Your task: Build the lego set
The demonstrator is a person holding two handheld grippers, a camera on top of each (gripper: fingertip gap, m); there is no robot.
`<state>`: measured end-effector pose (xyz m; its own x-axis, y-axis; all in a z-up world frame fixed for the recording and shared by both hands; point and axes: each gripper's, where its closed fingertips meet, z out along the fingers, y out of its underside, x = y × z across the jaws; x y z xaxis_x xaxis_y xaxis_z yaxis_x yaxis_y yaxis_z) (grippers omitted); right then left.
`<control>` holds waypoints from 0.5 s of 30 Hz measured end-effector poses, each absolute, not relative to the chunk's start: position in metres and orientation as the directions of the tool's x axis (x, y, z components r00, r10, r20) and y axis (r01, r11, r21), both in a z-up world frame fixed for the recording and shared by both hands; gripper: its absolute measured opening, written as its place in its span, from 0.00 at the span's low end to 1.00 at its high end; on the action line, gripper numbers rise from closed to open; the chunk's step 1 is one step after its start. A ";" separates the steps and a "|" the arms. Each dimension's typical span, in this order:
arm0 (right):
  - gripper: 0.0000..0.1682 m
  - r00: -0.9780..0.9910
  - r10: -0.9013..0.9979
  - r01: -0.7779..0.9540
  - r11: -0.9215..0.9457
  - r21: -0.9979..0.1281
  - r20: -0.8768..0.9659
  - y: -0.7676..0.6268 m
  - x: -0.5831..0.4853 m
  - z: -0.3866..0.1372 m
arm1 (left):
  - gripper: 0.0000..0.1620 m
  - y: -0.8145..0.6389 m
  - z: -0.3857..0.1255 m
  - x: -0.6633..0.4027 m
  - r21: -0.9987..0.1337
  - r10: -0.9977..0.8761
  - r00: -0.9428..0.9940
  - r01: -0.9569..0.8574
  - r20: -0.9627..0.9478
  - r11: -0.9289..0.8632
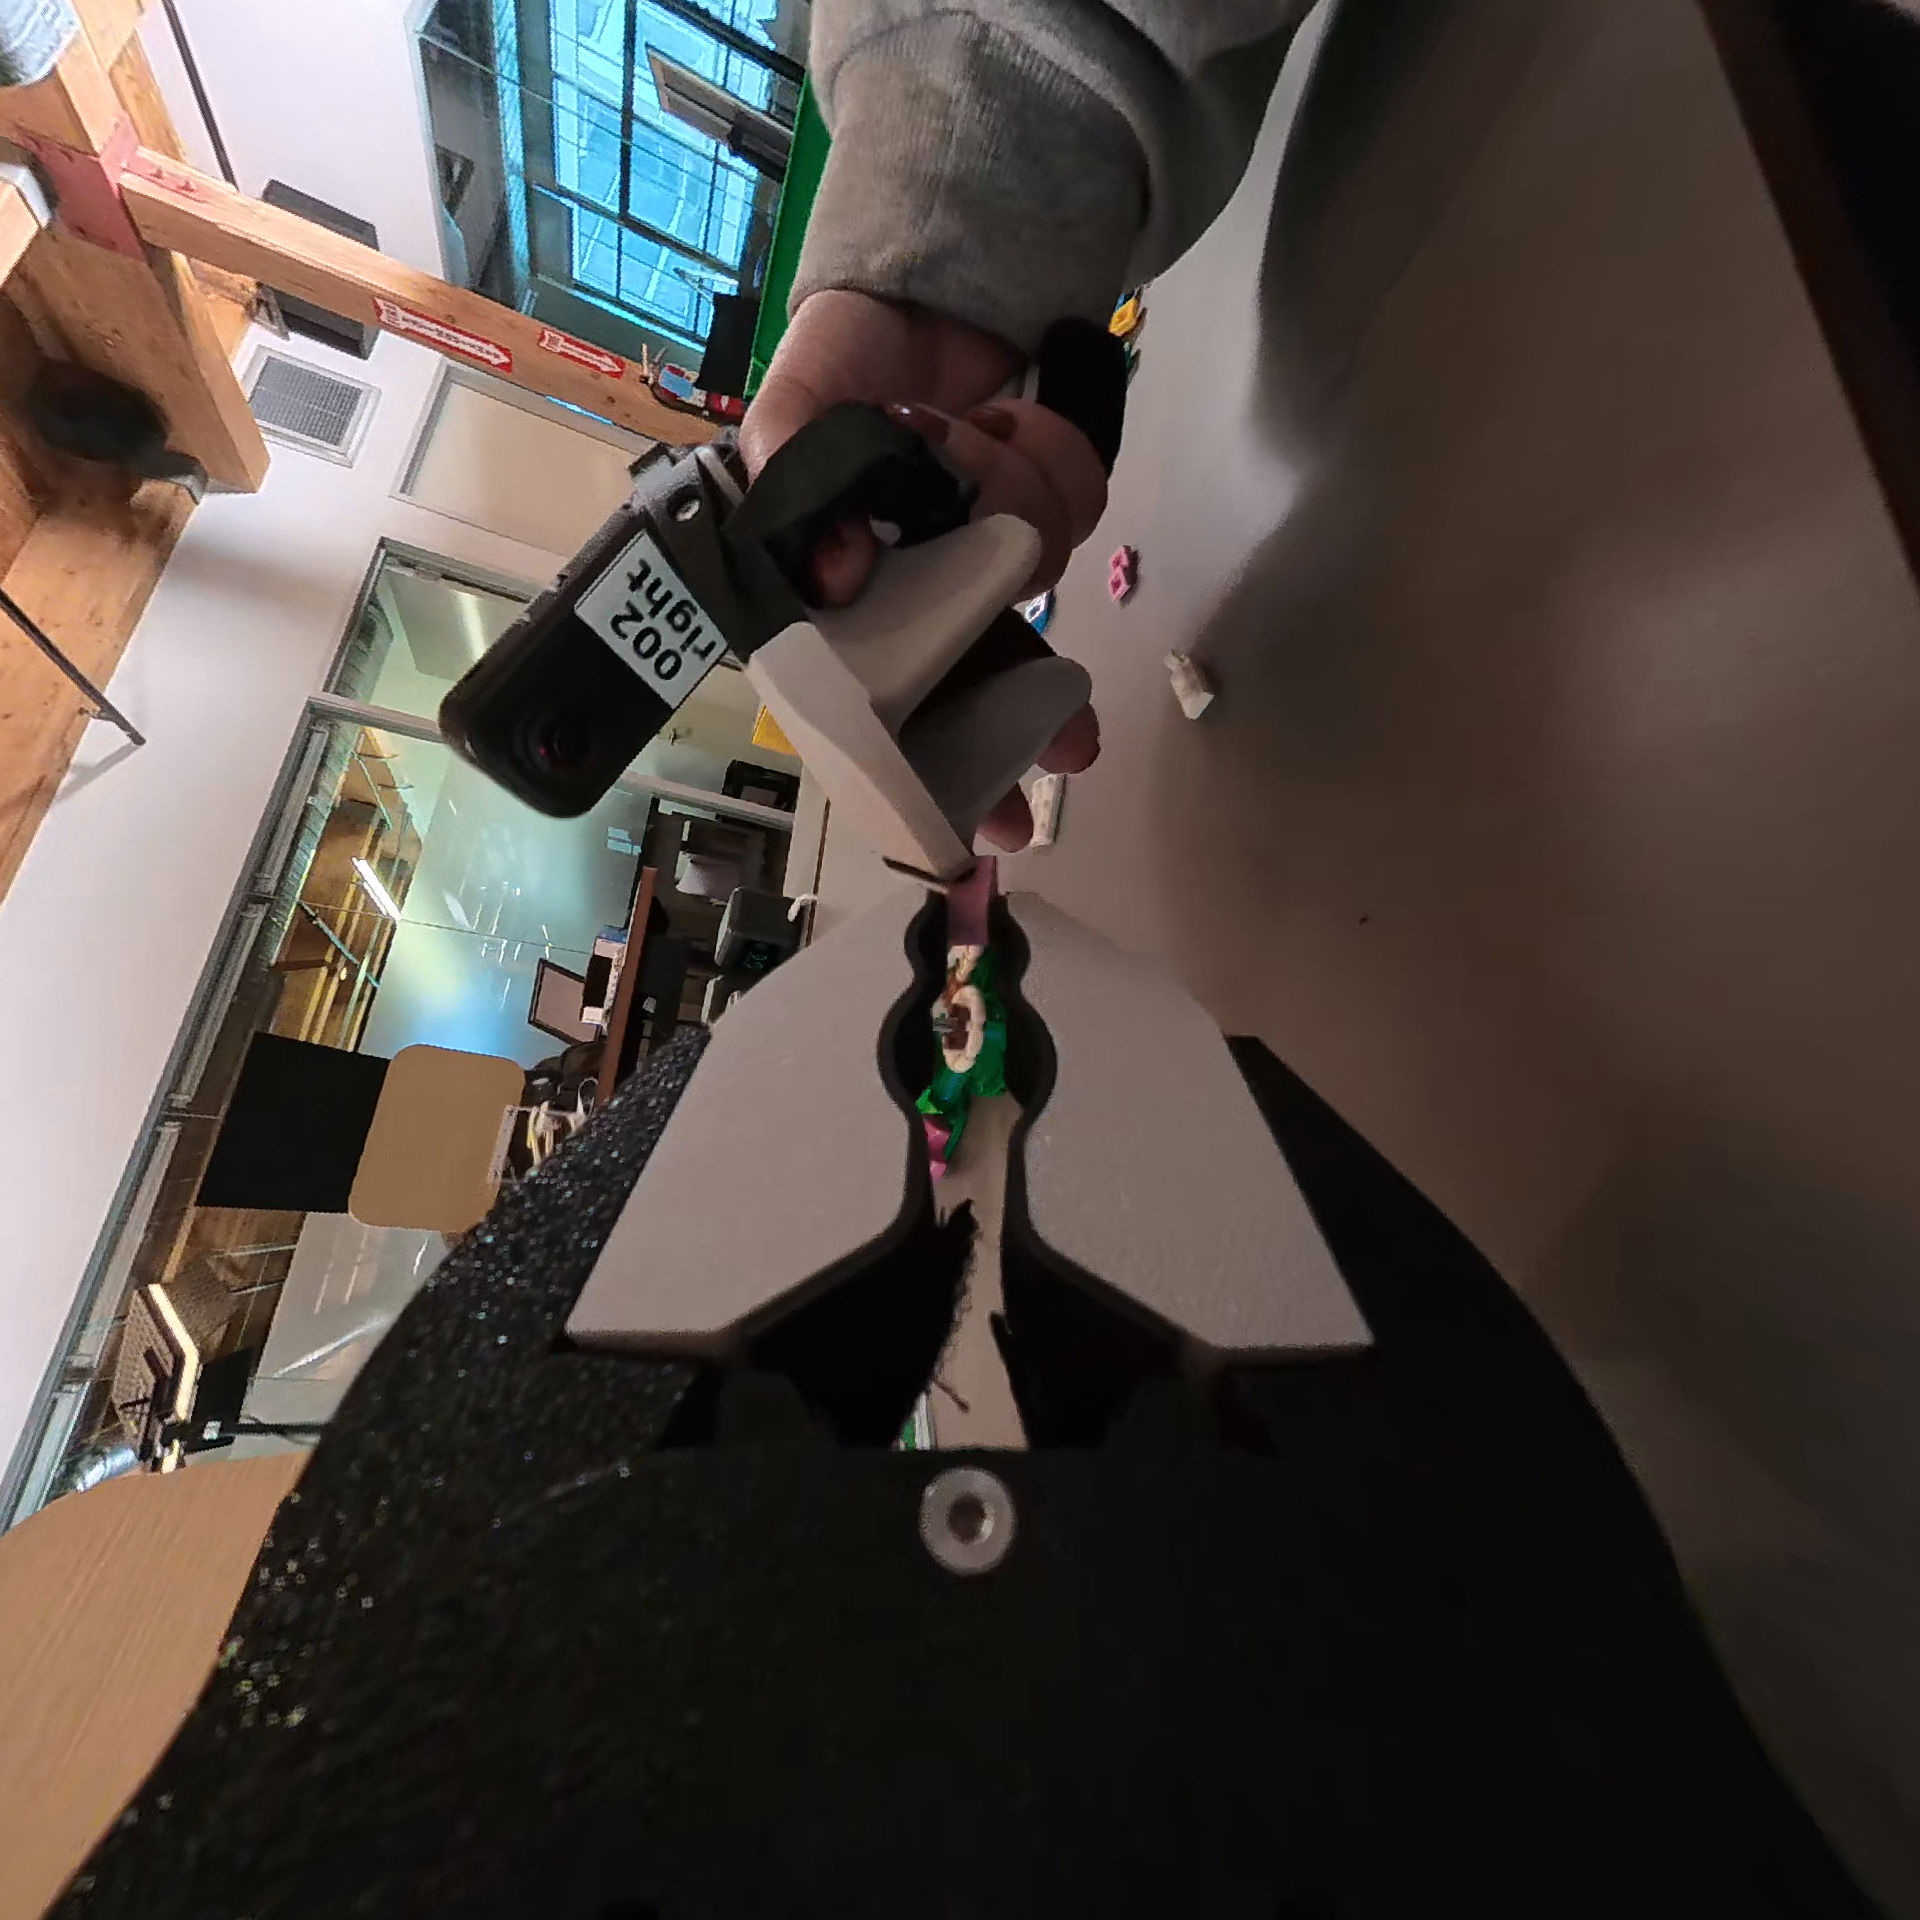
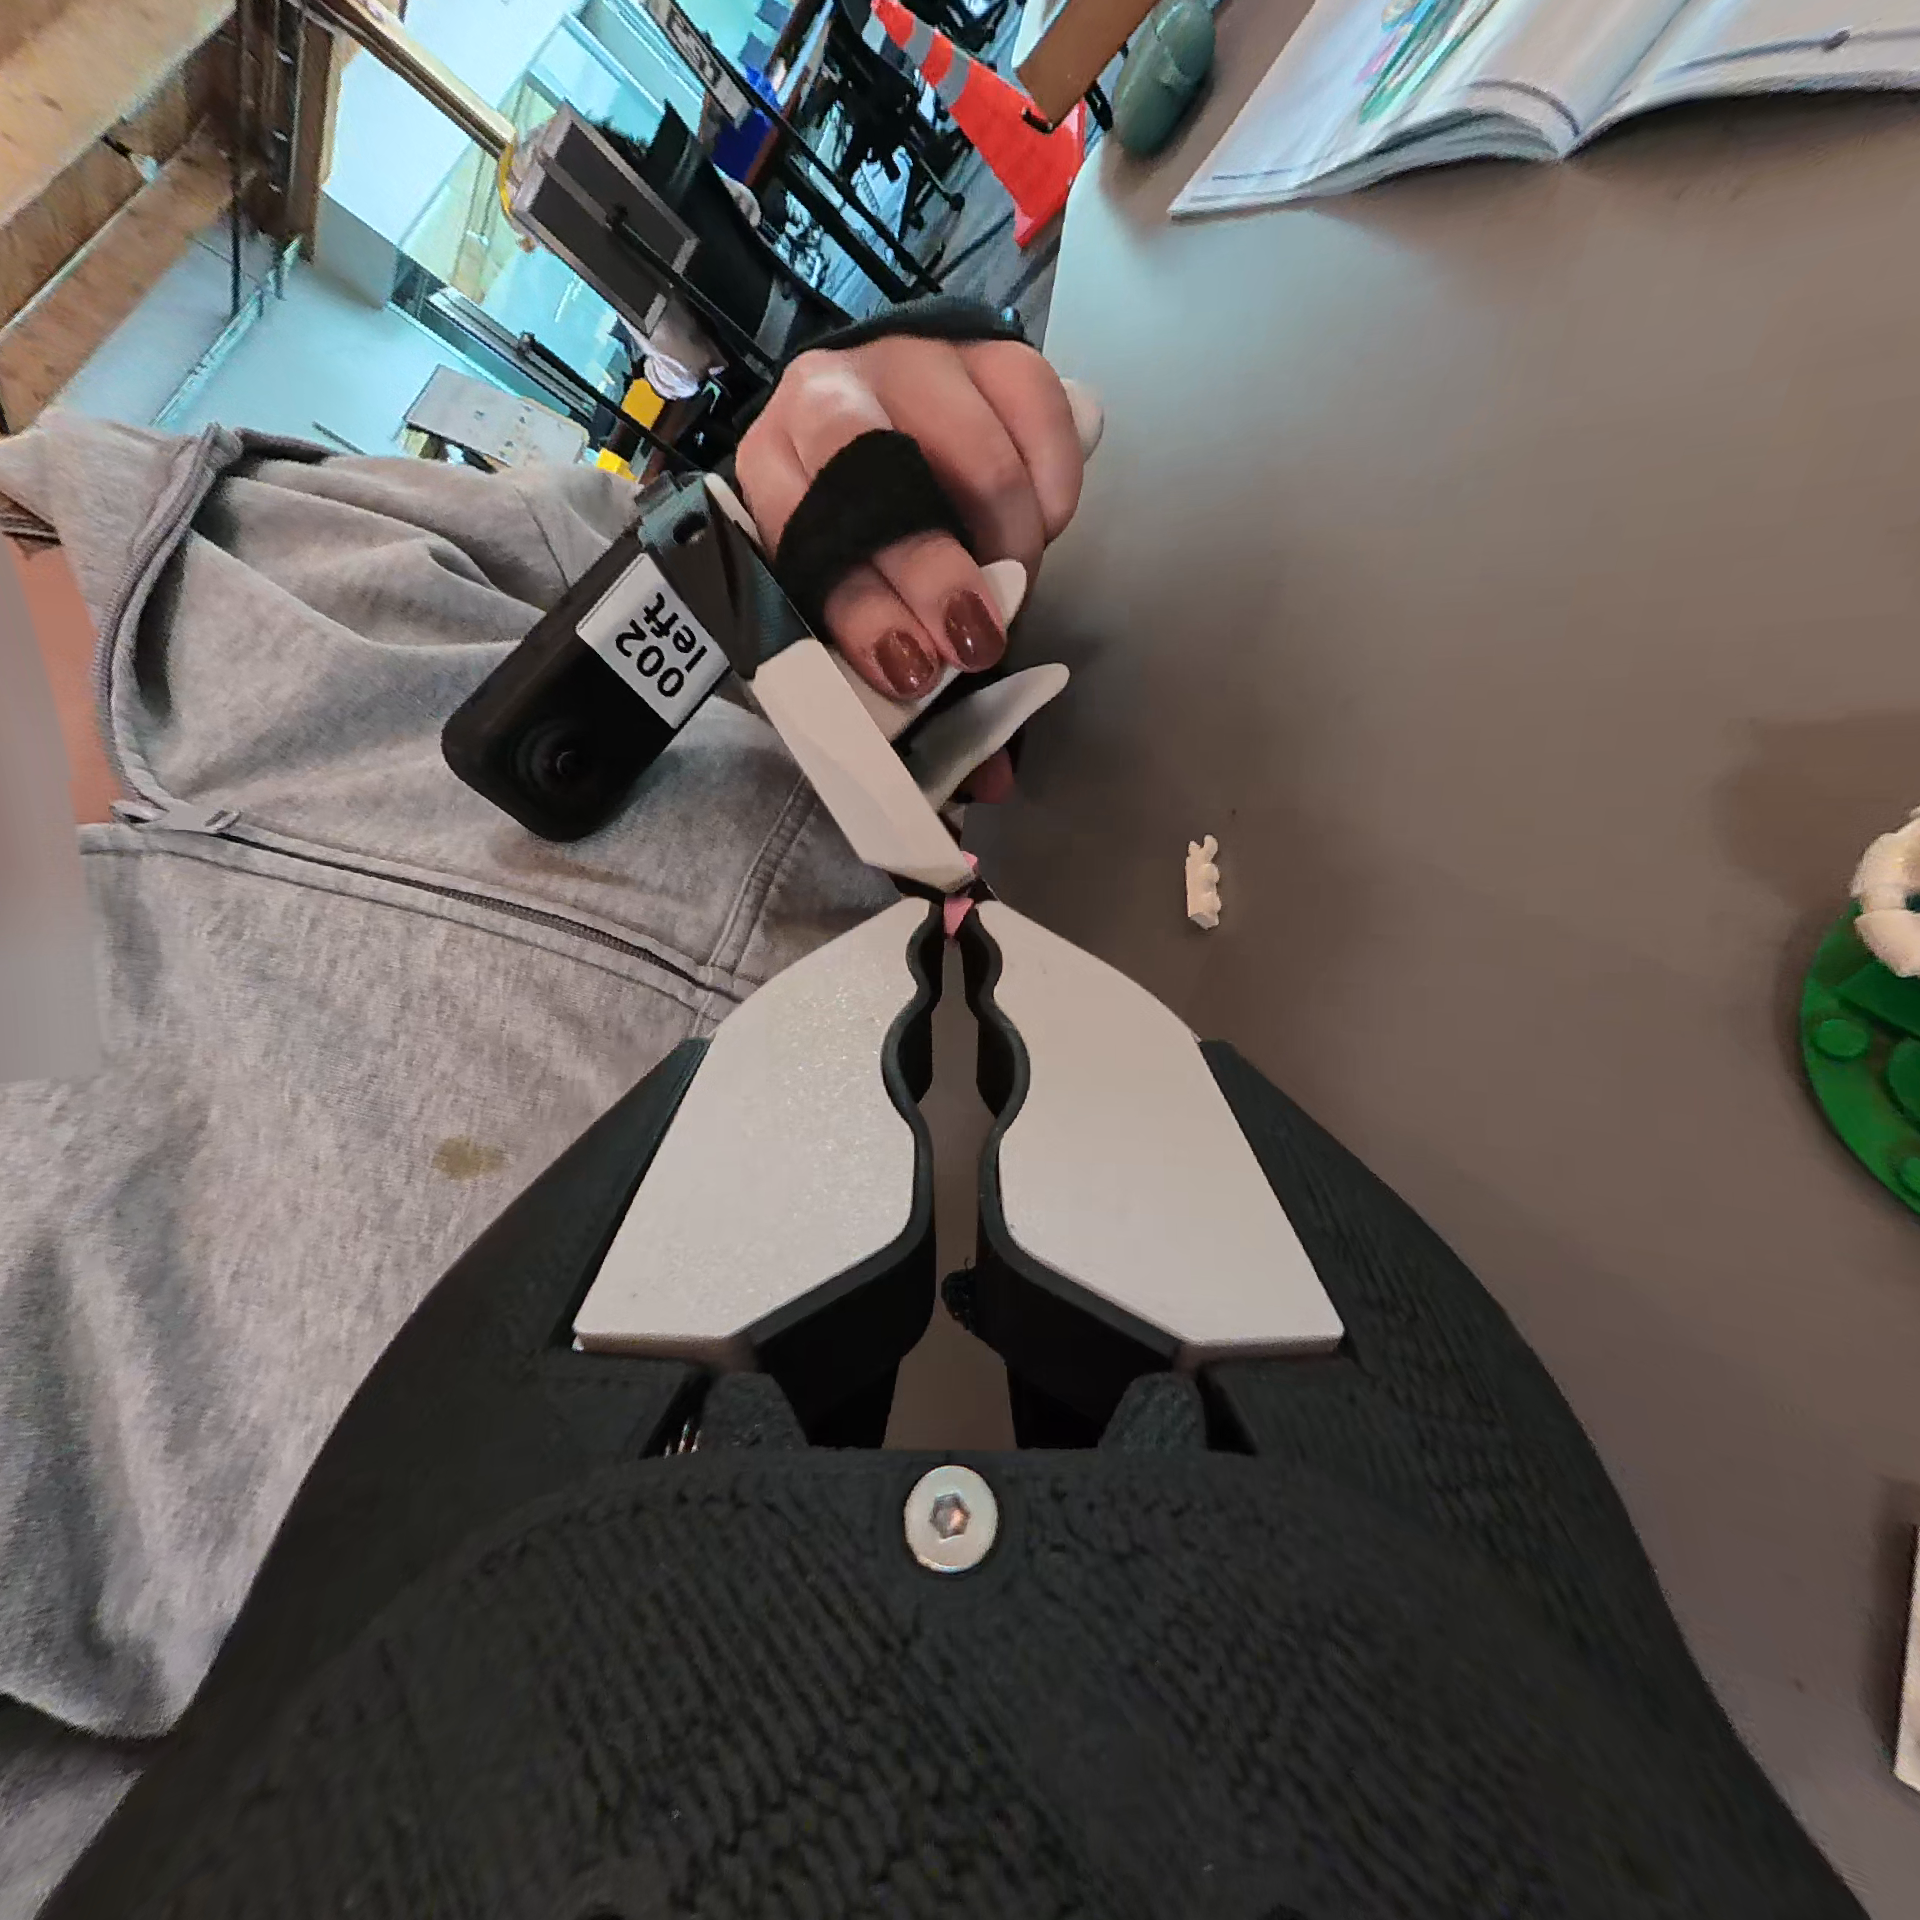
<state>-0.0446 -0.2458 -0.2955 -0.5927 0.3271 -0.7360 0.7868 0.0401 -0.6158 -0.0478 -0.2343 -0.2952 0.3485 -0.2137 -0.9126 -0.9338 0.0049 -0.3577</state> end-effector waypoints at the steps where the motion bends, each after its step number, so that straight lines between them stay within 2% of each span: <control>1: 0.01 -0.598 0.336 0.779 0.033 -0.626 -0.727 -0.245 -0.046 -0.295 | 0.05 -0.234 -0.295 -0.050 -0.370 -0.212 0.365 -0.929 -0.907 -0.015; 4: 0.11 -0.666 0.447 0.692 0.070 -0.719 -0.598 -0.238 -0.054 -0.300 | 0.05 -0.233 -0.305 -0.062 -0.479 -0.263 0.496 -0.868 -0.827 -0.133; 6: 0.14 -0.743 0.565 0.528 0.165 -0.833 -0.359 -0.231 -0.063 -0.302 | 0.05 -0.234 -0.317 -0.067 -0.614 -0.319 0.657 -0.753 -0.683 -0.238; 8: 0.14 -0.796 0.598 0.341 0.308 -0.888 -0.098 -0.230 -0.063 -0.298 | 0.05 -0.237 -0.326 -0.066 -0.739 -0.368 0.800 -0.588 -0.474 -0.328; 11: 0.14 -0.819 0.535 0.144 0.545 -0.826 0.210 -0.237 -0.058 -0.303 | 0.05 -0.239 -0.322 -0.060 -0.857 -0.391 0.902 -0.340 -0.181 -0.387; 15: 0.07 -0.758 0.364 -0.086 0.766 -0.637 0.541 -0.242 -0.059 -0.311 | 0.05 -0.243 -0.318 -0.053 -0.879 -0.415 0.907 -0.146 0.063 -0.454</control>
